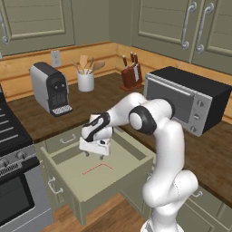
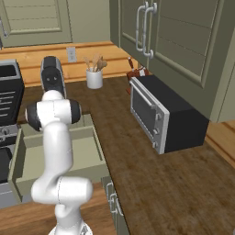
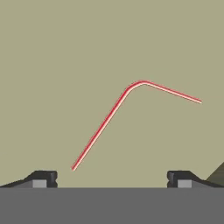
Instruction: Take a straw from the drawer in front and place it inside the glass cup on the dining counter.
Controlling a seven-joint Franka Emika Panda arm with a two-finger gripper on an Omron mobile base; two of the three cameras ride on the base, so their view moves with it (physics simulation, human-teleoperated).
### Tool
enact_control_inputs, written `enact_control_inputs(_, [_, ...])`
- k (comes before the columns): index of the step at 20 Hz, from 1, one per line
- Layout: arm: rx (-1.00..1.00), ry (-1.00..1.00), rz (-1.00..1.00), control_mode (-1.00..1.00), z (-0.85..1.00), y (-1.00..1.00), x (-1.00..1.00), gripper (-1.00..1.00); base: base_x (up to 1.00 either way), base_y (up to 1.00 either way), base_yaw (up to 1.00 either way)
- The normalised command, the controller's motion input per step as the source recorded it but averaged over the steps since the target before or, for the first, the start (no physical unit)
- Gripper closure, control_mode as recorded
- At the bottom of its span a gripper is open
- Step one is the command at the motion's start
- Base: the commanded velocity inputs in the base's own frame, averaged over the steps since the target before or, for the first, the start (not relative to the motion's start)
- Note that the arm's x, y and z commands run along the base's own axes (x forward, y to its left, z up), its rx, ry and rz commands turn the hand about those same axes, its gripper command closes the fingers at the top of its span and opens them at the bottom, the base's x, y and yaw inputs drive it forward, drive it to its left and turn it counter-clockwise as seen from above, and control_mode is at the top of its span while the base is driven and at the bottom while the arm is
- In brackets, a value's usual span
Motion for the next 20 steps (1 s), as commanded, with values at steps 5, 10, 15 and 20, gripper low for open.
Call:
enact_control_inputs(5, [-0.16,0.03,-0.3,-1.0,-0.18,-0.24,0.07,-1.0,0.0,0.0,0.0])
enact_control_inputs(10, [-0.14,0.0,-0.31,-1.0,-0.33,-0.31,0.0,-1.0,0.0,0.0,0.0])
enact_control_inputs(15, [-0.12,-0.01,-0.32,-1.0,-0.33,-0.25,0.0,-1.0,0.0,0.0,0.0])
enact_control_inputs(20, [-0.07,0.0,-0.27,-1.0,-0.24,-0.09,0.07,-1.0,0.0,0.0,0.0])
